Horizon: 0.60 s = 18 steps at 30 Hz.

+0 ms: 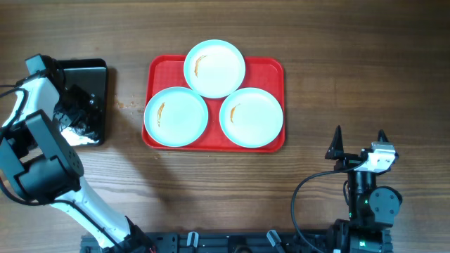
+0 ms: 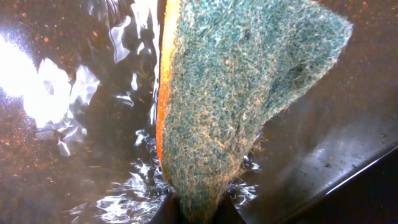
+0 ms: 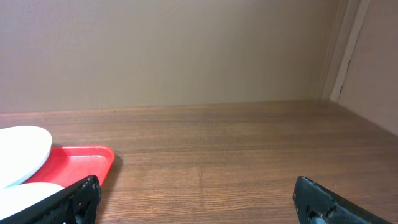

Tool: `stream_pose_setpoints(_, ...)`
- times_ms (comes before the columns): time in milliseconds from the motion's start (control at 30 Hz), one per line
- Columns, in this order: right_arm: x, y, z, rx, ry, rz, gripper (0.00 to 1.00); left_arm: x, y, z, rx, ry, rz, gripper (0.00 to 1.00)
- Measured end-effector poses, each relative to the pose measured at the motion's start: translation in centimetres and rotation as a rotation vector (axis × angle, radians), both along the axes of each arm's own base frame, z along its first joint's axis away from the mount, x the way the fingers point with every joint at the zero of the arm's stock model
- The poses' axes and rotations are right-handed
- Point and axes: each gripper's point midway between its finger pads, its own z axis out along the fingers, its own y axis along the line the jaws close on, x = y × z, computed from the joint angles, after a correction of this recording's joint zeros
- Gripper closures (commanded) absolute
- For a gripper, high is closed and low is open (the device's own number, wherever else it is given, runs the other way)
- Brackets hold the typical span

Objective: Clean dirty plates on tray and stack at the side

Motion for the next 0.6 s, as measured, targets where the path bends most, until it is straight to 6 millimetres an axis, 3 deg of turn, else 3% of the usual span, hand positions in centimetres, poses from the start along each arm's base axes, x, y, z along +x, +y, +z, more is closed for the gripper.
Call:
stream_pose_setpoints(33,0.0,0.0,0.0,0.000,0.000,0.000,0.00,0.0,0.0,0.0,-0.003,-0.001,0.000,0.96)
stream_pose_setpoints(100,0.0,0.0,0.0,0.000,0.000,0.000,0.00,0.1,-0.2,0.0,-0.010,-0.005,-0.001,0.77)
stream_pose_setpoints(167,0.0,0.0,0.0,0.000,0.000,0.000,0.00,0.3,-0.3,0.0,-0.016,-0.013,-0.009,0.15)
stream_pose_setpoints(200,0.0,0.0,0.0,0.000,0.000,0.000,0.00,0.4,-0.3,0.1,-0.016,-0.022,-0.009,0.00)
stream_pose_setpoints(433,0.0,0.0,0.0,0.000,0.000,0.000,0.00,3.4,1.2,1.0,0.045,-0.149,-0.006,0.04)
stream_pose_setpoints(600,0.0,0.0,0.0,0.000,0.000,0.000,0.00,4.1,2.4,1.4,0.108,-0.171,0.005,0.16)
